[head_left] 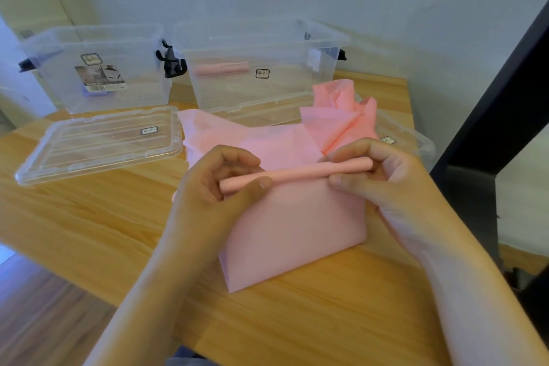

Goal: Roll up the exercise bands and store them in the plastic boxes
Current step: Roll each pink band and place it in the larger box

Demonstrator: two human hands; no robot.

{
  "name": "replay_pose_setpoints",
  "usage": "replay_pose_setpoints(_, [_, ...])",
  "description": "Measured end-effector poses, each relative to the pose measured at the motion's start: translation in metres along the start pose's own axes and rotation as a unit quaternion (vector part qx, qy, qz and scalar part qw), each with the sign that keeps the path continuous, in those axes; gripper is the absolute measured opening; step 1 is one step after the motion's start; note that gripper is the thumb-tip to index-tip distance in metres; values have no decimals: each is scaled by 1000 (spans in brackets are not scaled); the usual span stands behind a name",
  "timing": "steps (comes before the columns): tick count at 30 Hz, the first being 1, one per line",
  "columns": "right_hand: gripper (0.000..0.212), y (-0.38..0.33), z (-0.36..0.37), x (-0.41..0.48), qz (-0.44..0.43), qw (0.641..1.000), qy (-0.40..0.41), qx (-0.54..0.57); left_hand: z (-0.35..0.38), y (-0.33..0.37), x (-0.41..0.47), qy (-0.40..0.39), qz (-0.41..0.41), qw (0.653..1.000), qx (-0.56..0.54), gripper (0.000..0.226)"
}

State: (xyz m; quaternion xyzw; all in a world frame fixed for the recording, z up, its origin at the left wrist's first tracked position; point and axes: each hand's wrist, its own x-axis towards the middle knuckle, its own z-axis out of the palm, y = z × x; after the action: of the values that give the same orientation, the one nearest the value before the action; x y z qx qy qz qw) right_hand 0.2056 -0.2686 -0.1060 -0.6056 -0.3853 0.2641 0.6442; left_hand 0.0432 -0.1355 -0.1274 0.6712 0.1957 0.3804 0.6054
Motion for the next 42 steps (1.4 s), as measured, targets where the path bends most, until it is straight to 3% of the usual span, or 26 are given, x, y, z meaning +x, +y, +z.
replay_pose_setpoints(6, [24, 0, 3, -1, 25, 999, -32, 11, -3, 2, 1, 14, 41, 998, 34, 23])
replay_pose_setpoints(10, [12, 0, 4, -1, 3, 1000, -14, -4, -2, 2, 0, 1, -12, 1000, 15, 20])
replay_pose_setpoints(14, [17, 0, 3, -1, -14, 1000, -18, -12, 1, 3, -1, -19, -46, 999, 17, 21])
replay_pose_setpoints(23, [18, 2, 2, -1, 16, 999, -23, -26, -3, 4, 0, 10, 2, 999, 48, 19])
replay_pose_setpoints(27, [11, 0, 2, -1, -1, 1000, -3, -30, -2, 4, -2, -15, -28, 999, 41, 17])
replay_pose_setpoints(32, [18, -2, 1, -2, -8, 999, -14, -36, 0, 3, -1, -16, -49, 998, 36, 14])
replay_pose_setpoints(42, [11, 1, 4, -1, 33, 999, -3, -29, -4, 4, 0, 2, -26, 999, 41, 25])
